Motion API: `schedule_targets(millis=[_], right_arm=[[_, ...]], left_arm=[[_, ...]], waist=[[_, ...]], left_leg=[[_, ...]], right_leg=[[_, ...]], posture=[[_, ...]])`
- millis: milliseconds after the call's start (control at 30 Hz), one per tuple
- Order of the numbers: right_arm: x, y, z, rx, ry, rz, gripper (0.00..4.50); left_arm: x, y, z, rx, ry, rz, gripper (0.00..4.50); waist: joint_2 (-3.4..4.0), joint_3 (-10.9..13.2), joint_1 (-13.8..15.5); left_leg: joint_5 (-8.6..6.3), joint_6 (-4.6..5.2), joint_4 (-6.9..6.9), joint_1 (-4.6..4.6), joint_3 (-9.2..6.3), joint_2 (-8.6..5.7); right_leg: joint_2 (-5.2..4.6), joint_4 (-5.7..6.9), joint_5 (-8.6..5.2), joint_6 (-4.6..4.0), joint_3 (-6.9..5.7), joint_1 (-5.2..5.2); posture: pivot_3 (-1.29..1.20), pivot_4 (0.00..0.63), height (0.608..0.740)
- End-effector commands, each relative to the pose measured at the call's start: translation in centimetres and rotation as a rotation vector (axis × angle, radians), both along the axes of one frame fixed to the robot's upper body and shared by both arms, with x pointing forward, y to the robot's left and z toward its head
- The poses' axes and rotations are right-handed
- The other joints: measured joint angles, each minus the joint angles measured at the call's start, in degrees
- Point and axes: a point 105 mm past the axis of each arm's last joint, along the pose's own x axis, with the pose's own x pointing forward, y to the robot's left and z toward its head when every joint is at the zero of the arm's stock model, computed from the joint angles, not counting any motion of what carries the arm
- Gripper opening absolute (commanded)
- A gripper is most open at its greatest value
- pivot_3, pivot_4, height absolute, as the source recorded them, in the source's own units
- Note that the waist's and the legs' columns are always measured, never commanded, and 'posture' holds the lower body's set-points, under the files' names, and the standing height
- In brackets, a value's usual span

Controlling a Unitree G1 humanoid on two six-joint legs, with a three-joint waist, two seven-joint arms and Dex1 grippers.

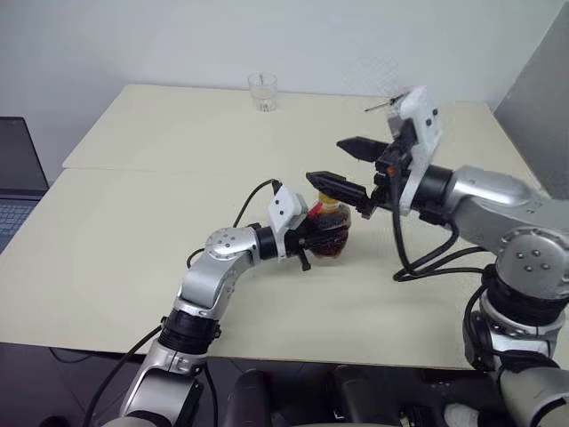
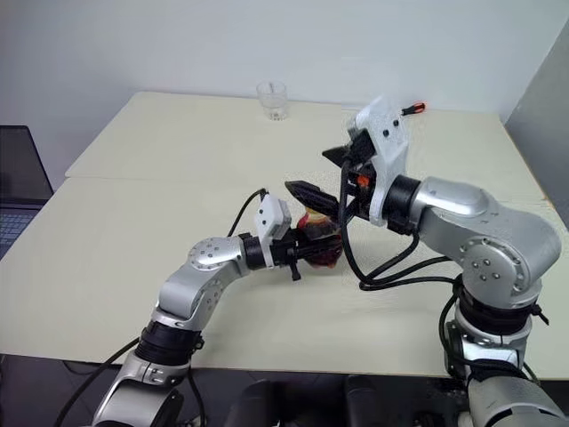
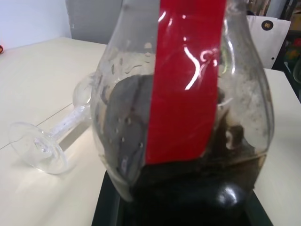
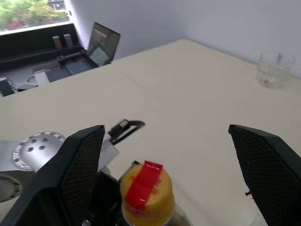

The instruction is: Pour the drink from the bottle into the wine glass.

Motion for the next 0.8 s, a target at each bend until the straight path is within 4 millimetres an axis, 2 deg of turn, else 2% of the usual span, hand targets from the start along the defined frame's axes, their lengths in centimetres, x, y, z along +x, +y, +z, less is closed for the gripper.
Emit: schedule_targets(millis=[33, 167, 333, 567, 800], right_arm=[[-0.1, 0.1, 1.7, 0.053, -0.076, -0.068, 4.50], [0.0, 0.3, 1.7, 0.068, -0.073, -0.113, 4.50], [-0.4, 0.7, -0.1, 0.021, -0.021, -0.119, 4.50], [-0.3, 1.1, -0.2, 0.028, -0.007, -0.125, 4.50], [0.3, 1.3, -1.1, 0.035, 0.024, -0.157, 4.50]], left_arm=[[-0.3, -0.7, 1.7, -0.026, -0.065, -0.039, 0.79], [-0.4, -0.6, 1.7, -0.026, -0.066, -0.033, 0.79], [-0.4, -0.7, 1.6, -0.027, -0.064, -0.033, 0.79], [-0.3, -0.8, 1.3, -0.028, -0.057, -0.033, 0.79], [-0.4, -1.0, 1.4, -0.034, -0.059, -0.034, 0.79]], waist=[[0.00, 0.0, -0.1], [0.00, 0.0, -0.1], [0.00, 0.0, -0.1], [0.00, 0.0, -0.1], [0.00, 0.0, -0.1]], left_leg=[[0.00, 0.00, 0.01, 0.01, -0.01, 0.02], [0.00, 0.00, 0.00, 0.01, -0.06, 0.03], [0.00, 0.00, 0.00, 0.00, -0.03, 0.01], [0.00, 0.00, 0.00, 0.00, -0.06, 0.02], [0.00, 0.00, -0.01, 0.00, -0.05, 0.02]], right_leg=[[0.03, 0.00, 0.00, 0.01, 0.00, 0.01], [0.04, 0.01, -0.01, 0.01, -0.03, 0.01], [0.02, -0.02, -0.02, 0.02, -0.03, 0.02], [0.04, 0.00, -0.03, 0.06, -0.05, 0.02], [0.04, -0.02, -0.04, 0.06, -0.04, 0.01]], posture=[[0.00, 0.150, 0.740], [0.00, 0.150, 0.740], [0.00, 0.150, 0.740], [0.00, 0.150, 0.740], [0.00, 0.150, 0.740]])
